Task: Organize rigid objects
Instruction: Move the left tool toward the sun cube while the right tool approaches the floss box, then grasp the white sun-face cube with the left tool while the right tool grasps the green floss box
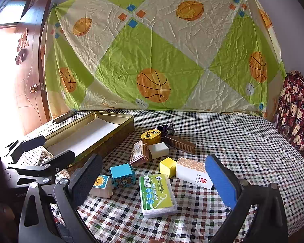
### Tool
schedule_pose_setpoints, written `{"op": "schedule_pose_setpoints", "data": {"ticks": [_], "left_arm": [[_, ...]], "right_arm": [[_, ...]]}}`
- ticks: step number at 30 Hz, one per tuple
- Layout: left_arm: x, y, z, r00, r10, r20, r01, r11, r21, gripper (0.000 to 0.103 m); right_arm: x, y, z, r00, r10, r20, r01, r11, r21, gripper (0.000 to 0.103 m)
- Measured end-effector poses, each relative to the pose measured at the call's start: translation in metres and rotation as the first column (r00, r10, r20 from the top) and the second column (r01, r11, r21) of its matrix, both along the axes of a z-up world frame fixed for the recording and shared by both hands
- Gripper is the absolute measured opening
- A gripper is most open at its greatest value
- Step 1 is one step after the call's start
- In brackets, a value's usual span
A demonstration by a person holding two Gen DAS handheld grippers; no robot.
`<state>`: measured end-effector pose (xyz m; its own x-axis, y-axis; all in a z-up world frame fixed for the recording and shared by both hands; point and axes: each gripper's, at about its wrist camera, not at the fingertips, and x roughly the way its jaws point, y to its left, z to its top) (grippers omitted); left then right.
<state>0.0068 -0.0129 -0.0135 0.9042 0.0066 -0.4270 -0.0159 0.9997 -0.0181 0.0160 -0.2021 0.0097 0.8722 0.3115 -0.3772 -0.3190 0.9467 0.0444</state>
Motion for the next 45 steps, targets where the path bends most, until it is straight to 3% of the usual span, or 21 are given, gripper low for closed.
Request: {"op": "schedule_pose_setpoints", "data": {"ticks": [19, 39, 45], "left_arm": [[0.002, -0.005, -0.009, 1.0, -0.011, -0.01, 0.011, 1.0, 0.015, 0.103], [0.006, -0.028, -0.032, 0.993, -0.111, -0.029, 0.112, 0.992, 0.055, 0.103], [0.009, -0.033, -0.037, 0.989, -0.139, -0.039, 0.142, 0.988, 0.061, 0.101]], "right_arm": [[0.002, -0.007, -0.008, 0.999, -0.007, -0.033, 0.008, 1.0, 0.025, 0.102], [0.018, -0.014, -0.038, 0.997, -0.024, -0.067, 0.023, 1.0, -0.013, 0.102], [0.024, -0.012, -0.047, 0.995, 0.009, -0.097, -0.011, 1.0, -0.022, 0.095]]}}
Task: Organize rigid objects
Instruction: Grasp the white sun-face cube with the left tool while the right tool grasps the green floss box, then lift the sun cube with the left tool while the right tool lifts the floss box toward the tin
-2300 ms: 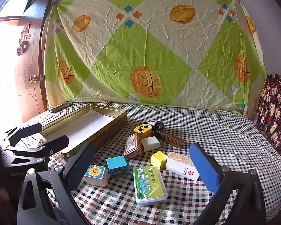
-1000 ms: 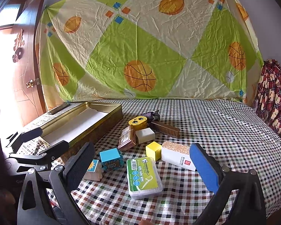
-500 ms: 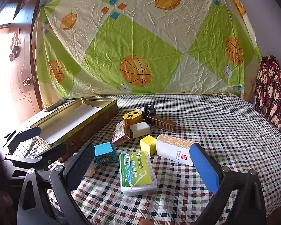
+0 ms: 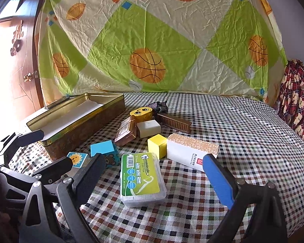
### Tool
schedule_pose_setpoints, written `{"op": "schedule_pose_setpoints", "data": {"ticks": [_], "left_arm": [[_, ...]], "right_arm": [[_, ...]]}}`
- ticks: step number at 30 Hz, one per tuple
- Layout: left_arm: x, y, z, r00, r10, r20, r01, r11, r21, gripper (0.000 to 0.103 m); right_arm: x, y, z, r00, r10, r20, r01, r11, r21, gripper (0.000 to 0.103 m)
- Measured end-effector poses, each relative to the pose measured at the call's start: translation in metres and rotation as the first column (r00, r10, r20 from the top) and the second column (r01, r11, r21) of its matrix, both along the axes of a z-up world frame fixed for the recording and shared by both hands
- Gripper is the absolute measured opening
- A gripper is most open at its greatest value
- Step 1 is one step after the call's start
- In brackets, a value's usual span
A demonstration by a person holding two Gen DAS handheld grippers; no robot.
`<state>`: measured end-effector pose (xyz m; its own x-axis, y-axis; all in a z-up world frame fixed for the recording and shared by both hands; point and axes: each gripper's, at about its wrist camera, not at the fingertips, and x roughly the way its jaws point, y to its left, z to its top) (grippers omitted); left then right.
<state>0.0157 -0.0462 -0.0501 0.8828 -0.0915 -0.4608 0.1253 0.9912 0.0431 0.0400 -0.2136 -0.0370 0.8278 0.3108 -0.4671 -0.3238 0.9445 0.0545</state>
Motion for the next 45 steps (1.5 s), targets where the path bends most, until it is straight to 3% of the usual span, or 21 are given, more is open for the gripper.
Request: {"op": "schedule_pose_setpoints", "data": {"ticks": [3, 6, 10, 16, 17, 19, 22, 25, 26, 30, 38, 45], "left_arm": [[0.003, -0.008, -0.002, 1.0, -0.03, 0.0, 0.03, 0.999, 0.02, 0.101], [0.011, -0.011, -0.009, 0.998, -0.053, -0.045, 0.054, 0.998, 0.021, 0.092], [0.021, -0.01, -0.017, 0.994, -0.052, -0.094, 0.053, 0.999, 0.004, 0.082], [0.031, -0.009, -0.019, 0.99, -0.062, -0.13, 0.058, 0.998, -0.035, 0.079], [0.032, -0.01, -0.02, 0.988, -0.062, -0.14, 0.058, 0.998, -0.034, 0.074], [0.034, -0.01, -0.023, 0.985, -0.064, -0.162, 0.061, 0.998, -0.024, 0.066], [0.034, -0.014, -0.024, 0.984, -0.052, -0.172, 0.053, 0.999, 0.005, 0.065], [0.035, -0.015, -0.026, 0.983, -0.06, -0.174, 0.064, 0.998, 0.016, 0.05], [0.035, -0.013, -0.024, 0.984, -0.063, -0.169, 0.065, 0.998, 0.009, 0.05], [0.033, -0.012, -0.022, 0.987, -0.074, -0.144, 0.075, 0.997, -0.001, 0.05], [0.023, -0.011, -0.018, 0.996, -0.07, -0.06, 0.071, 0.997, 0.014, 0.05], [0.018, -0.01, -0.016, 0.997, -0.074, 0.001, 0.074, 0.997, 0.015, 0.05]], "right_arm": [[0.006, 0.001, -0.007, 0.999, 0.011, -0.032, -0.011, 1.0, -0.009, 0.087], [0.012, 0.0, -0.014, 0.998, 0.022, -0.065, -0.023, 1.0, -0.012, 0.082], [0.017, 0.002, -0.019, 0.996, 0.029, -0.087, -0.032, 0.999, -0.028, 0.081], [0.026, 0.008, -0.022, 0.993, 0.047, -0.111, -0.053, 0.998, -0.047, 0.08], [0.029, 0.01, -0.023, 0.991, 0.054, -0.124, -0.061, 0.997, -0.054, 0.077], [0.034, 0.017, -0.03, 0.983, 0.069, -0.168, -0.084, 0.993, -0.083, 0.059], [0.035, 0.026, -0.031, 0.979, 0.091, -0.182, -0.117, 0.984, -0.137, 0.059], [0.037, 0.028, -0.031, 0.975, 0.102, -0.2, -0.128, 0.984, -0.126, 0.056], [0.036, 0.028, -0.032, 0.975, 0.101, -0.197, -0.128, 0.983, -0.128, 0.056], [0.031, 0.026, -0.031, 0.984, 0.087, -0.158, -0.107, 0.987, -0.122, 0.056], [0.018, 0.02, -0.013, 0.998, 0.062, -0.002, -0.062, 0.993, -0.103, 0.056], [0.011, 0.014, 0.0, 0.99, 0.04, 0.137, -0.031, 0.997, -0.067, 0.056]]}}
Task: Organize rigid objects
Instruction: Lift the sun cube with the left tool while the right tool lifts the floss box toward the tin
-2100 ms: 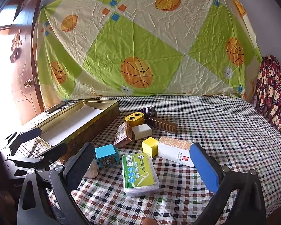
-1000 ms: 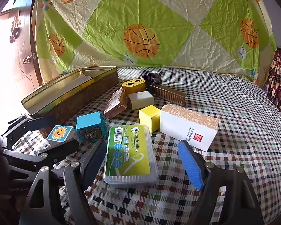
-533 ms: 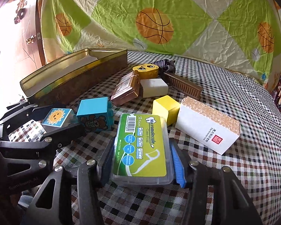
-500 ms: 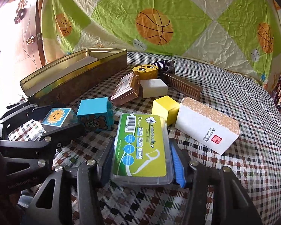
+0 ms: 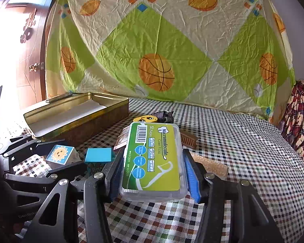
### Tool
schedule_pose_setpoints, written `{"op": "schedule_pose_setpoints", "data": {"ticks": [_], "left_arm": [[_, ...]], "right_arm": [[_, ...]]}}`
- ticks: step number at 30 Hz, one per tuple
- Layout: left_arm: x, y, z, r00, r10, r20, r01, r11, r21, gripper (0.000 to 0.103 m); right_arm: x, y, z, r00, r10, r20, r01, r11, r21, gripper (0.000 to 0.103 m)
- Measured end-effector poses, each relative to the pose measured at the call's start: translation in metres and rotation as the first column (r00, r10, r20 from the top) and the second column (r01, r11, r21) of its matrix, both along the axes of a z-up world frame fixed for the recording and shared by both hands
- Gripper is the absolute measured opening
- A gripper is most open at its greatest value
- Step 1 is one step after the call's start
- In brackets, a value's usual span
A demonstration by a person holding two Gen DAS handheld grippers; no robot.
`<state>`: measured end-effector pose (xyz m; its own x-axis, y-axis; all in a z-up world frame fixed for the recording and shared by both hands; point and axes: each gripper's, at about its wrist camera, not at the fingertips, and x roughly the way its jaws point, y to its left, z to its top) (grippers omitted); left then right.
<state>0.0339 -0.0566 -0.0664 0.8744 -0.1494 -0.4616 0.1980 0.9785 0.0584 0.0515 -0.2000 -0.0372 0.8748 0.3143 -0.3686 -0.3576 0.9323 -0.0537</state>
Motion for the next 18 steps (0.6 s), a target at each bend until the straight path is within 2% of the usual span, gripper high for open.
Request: {"op": "schedule_pose_setpoints", "data": {"ticks": [9, 18], "left_arm": [[-0.0005, 0.0066, 0.0014, 0.999, 0.024, 0.031, -0.022, 0.999, -0.046, 0.05], [-0.0084, 0.0057, 0.0013, 0.996, 0.034, 0.084, -0.03, 0.999, -0.045, 0.05]], "right_arm": [[-0.0095, -0.0038, 0.0085, 0.992, -0.009, 0.124, 0.005, 0.999, 0.039, 0.056], [-0.0068, -0.0072, 0.0075, 0.993, 0.002, 0.117, -0.01, 0.998, 0.065, 0.056]]}}
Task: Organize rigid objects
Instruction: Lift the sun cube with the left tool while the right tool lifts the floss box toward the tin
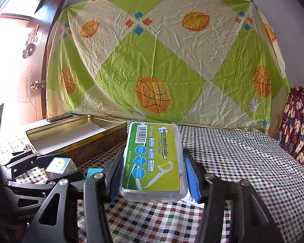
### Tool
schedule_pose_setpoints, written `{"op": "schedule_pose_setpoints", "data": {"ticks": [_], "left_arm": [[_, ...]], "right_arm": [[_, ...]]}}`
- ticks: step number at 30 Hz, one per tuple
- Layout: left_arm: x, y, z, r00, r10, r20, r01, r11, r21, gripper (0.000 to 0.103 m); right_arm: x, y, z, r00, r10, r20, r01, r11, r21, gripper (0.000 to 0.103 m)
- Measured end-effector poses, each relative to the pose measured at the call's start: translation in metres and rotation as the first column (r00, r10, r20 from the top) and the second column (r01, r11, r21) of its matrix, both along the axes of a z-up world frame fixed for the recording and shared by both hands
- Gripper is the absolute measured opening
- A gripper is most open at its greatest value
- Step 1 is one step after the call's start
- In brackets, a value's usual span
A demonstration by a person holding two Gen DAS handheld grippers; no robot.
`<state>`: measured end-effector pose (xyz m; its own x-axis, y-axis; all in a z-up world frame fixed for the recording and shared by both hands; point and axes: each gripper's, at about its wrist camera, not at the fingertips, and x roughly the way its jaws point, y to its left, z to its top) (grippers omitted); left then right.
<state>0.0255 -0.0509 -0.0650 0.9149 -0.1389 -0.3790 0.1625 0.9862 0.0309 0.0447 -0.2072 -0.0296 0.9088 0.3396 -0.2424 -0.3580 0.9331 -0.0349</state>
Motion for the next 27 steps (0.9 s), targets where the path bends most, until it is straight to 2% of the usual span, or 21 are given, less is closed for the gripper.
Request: {"op": "schedule_pose_setpoints", "data": {"ticks": [14, 27], "left_arm": [[-0.009, -0.003, 0.004, 0.998, 0.001, 0.057, -0.002, 1.0, 0.012, 0.05], [-0.019, 0.005, 0.018, 0.992, 0.039, 0.124, -0.04, 0.999, 0.008, 0.05]], "right_arm": [[-0.006, -0.003, -0.002, 0.999, 0.009, 0.031, -0.01, 1.0, 0.015, 0.056], [-0.01, -0.005, -0.001, 0.999, 0.002, 0.054, -0.004, 1.0, 0.028, 0.056]]}}
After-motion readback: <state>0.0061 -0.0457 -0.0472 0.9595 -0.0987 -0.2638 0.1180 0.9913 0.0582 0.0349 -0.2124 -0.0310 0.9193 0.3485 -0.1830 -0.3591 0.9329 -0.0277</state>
